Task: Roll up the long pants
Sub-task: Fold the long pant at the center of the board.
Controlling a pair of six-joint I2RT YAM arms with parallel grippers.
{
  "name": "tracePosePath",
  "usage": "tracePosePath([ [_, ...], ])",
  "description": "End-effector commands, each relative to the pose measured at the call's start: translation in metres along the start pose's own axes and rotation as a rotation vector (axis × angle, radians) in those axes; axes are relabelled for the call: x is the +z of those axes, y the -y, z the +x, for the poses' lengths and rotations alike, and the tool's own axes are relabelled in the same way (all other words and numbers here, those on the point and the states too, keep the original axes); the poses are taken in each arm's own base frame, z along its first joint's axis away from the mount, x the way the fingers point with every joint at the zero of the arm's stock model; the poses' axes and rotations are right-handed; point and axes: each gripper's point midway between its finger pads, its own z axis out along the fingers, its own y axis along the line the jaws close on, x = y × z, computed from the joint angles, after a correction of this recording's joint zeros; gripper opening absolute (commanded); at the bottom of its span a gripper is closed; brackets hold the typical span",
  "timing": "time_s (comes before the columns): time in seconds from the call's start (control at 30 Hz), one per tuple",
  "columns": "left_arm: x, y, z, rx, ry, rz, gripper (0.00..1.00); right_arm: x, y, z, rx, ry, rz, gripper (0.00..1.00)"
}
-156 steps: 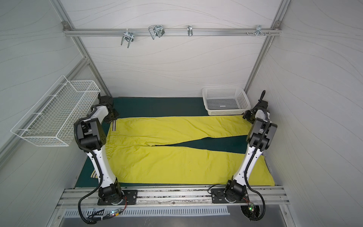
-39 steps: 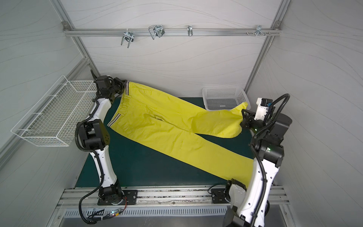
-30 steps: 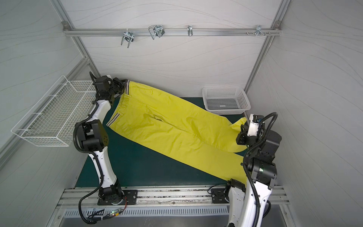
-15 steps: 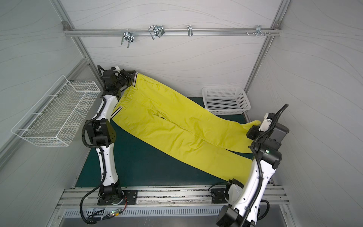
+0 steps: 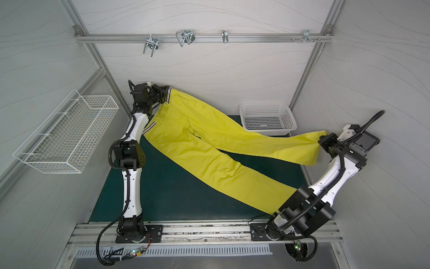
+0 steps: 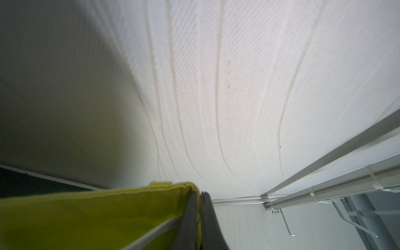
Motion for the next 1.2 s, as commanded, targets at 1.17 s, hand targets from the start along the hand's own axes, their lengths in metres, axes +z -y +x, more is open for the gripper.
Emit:
tracePosePath([
  [1.17, -0.133, 0.008, -0.030, 0.134, 0.084, -0.096, 0.00, -0.117, -0.110, 0.140, -0.679, 0.142, 0.071, 0.00],
])
